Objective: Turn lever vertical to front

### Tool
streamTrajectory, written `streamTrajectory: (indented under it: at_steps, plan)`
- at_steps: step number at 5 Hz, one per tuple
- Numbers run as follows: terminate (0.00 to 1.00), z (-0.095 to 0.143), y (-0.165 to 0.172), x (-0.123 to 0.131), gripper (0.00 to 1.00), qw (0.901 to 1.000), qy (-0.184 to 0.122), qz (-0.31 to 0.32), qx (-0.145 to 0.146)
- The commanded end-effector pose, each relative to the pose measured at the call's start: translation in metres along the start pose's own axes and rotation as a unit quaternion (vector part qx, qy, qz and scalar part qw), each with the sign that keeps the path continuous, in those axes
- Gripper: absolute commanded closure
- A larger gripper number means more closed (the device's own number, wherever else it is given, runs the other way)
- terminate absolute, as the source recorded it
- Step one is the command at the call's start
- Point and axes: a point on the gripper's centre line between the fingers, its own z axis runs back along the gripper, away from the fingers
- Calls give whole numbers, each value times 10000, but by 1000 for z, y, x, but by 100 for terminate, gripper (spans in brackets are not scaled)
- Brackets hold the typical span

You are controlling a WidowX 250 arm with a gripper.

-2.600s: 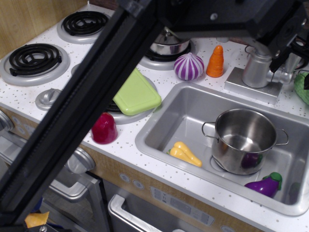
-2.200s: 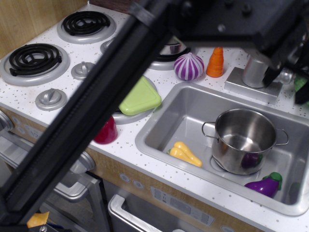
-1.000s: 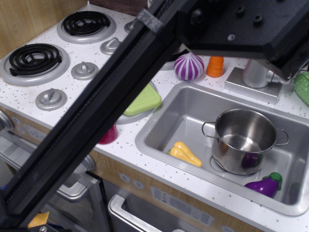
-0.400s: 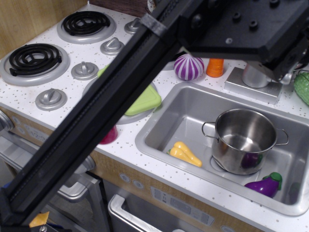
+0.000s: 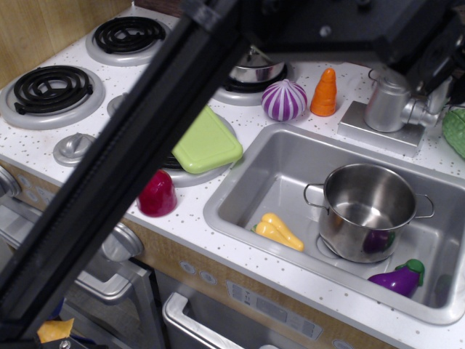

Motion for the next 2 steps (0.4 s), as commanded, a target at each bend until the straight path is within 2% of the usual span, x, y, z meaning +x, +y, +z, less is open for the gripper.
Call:
streamTrajectory:
  at_steps: [1, 2]
  plan:
    - [0, 18, 10, -8, 100, 9980, 280, 147, -544]
    - [0, 11, 7, -16, 100, 9956, 587, 224, -689]
